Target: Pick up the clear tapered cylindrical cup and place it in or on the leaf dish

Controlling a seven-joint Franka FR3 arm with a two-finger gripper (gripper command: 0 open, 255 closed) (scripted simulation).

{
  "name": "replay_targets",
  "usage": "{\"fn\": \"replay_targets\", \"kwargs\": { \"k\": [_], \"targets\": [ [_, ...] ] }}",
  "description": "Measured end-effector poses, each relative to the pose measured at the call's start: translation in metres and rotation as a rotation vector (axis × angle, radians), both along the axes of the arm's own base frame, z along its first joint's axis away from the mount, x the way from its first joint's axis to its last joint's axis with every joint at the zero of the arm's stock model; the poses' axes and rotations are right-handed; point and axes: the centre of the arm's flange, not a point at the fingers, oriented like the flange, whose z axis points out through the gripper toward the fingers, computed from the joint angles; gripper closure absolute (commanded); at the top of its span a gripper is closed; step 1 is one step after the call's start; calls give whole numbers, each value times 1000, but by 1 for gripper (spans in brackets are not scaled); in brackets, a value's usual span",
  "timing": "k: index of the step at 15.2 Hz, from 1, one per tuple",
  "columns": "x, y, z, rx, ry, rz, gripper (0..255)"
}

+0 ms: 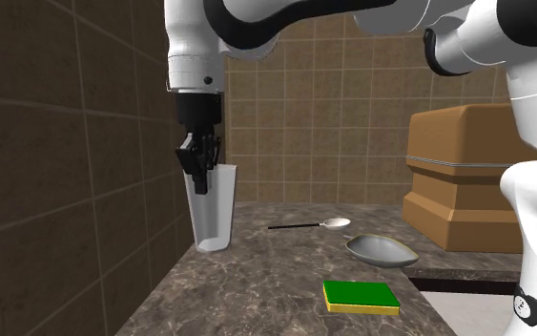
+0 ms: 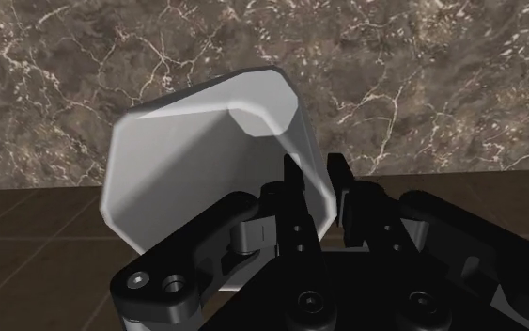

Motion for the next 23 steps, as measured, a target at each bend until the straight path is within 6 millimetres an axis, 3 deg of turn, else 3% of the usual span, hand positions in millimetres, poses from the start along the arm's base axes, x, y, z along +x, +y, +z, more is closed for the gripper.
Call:
{"fn": "replay_targets", "kwargs": {
  "k": [11,23],
  "targets": [
    [-105,-70,24,-1,1,0,255],
    [-243,-155,47,0,0,-1,255]
  ]
}}
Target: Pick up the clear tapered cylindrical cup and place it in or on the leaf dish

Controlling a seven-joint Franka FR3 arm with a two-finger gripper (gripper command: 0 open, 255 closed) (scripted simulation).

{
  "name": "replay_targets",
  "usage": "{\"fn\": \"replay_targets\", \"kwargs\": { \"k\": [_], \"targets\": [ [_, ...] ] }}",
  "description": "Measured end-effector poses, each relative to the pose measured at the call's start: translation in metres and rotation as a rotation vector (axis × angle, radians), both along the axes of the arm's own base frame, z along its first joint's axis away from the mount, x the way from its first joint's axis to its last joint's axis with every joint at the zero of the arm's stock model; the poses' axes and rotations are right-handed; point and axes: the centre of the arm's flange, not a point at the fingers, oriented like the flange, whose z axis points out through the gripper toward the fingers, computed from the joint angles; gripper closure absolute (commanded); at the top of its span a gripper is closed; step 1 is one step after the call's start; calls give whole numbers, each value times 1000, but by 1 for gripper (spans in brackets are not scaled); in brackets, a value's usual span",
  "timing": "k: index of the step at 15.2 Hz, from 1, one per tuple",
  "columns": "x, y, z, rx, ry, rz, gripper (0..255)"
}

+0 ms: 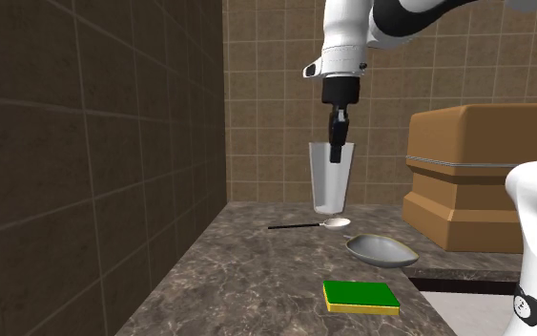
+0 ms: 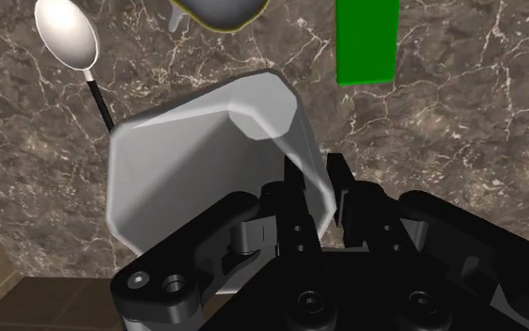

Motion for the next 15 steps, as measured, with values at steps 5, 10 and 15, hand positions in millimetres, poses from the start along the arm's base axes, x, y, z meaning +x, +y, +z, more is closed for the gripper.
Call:
{"fn": "replay_targets", "kwargs": {
  "k": [5,10,15],
  "targets": [
    [-56,-33,9,0,0,0,255],
    [-109,-68,17,0,-1,0,255],
    [-130,-77,4,0,0,1,255]
  ]
}}
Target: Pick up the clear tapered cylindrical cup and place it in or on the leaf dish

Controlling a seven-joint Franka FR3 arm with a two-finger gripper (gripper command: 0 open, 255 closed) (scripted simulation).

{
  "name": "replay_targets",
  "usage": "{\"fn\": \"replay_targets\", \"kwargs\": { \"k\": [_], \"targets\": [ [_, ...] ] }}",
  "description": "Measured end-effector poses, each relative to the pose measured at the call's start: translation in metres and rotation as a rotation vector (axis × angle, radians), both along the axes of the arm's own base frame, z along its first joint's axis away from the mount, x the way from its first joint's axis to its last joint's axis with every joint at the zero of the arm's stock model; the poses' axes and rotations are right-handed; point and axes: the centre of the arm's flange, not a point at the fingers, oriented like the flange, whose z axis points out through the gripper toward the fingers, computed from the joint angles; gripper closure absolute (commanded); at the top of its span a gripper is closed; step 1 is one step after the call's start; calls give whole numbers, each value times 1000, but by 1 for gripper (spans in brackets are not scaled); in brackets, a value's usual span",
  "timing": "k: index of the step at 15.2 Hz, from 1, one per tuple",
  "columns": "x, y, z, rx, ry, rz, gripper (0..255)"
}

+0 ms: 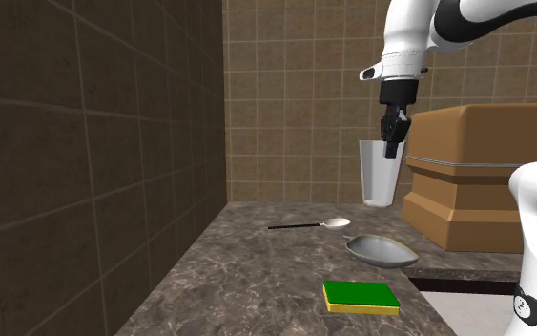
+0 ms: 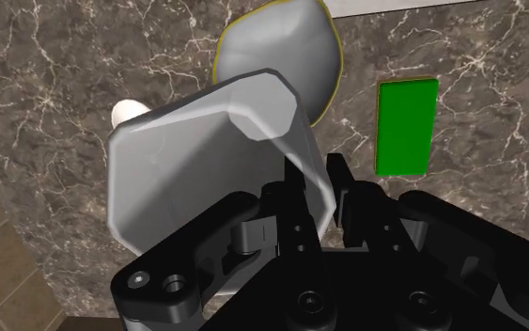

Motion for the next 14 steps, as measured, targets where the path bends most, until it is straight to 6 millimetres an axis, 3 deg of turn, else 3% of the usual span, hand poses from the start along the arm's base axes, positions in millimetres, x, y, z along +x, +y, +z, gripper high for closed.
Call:
{"fn": "replay_targets", "kwargs": {
  "k": [14],
  "targets": [
    [-1,-1,-73,0,1,0,255]
  ]
}}
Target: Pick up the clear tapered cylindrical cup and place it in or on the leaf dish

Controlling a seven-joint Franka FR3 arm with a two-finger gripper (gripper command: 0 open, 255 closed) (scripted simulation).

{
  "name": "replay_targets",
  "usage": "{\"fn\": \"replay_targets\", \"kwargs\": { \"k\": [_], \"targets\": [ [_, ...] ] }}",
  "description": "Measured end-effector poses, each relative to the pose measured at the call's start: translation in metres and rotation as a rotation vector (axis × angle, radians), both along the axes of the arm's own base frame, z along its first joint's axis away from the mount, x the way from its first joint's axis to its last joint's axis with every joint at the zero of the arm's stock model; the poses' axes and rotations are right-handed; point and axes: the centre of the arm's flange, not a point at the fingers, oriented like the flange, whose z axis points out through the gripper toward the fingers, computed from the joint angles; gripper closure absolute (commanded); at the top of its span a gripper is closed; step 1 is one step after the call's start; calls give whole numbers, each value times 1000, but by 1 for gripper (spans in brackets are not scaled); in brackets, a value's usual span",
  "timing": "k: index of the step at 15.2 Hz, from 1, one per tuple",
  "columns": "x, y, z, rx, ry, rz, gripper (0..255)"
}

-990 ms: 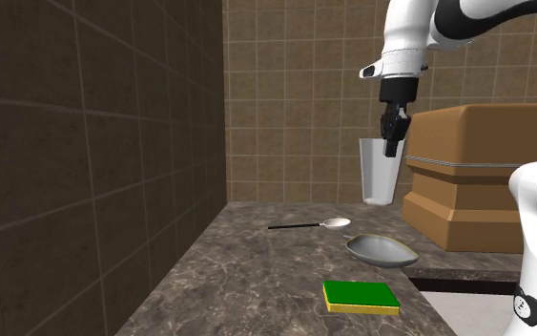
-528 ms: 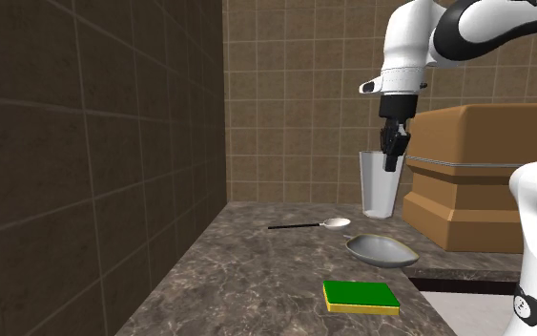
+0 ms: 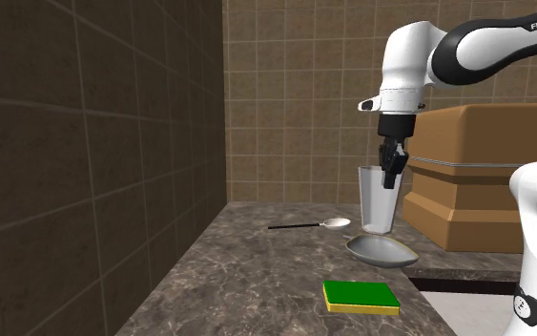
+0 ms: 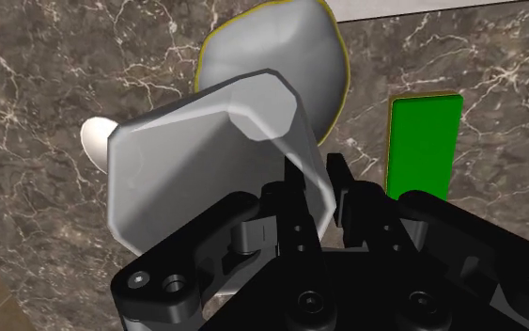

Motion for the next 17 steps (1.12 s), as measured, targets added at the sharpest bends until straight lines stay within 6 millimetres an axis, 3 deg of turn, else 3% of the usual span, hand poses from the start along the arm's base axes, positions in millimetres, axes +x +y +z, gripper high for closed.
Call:
{"fn": "replay_targets", "kwargs": {
  "k": [7,14,15,17],
  "targets": [
    [0,-1,-37,0,0,0,255],
    [1,0,-43,0,-1,0,255],
    [1,0,-43,0,-1,0,0],
    [1,0,-43,0,-1,0,0]
  ]
}}
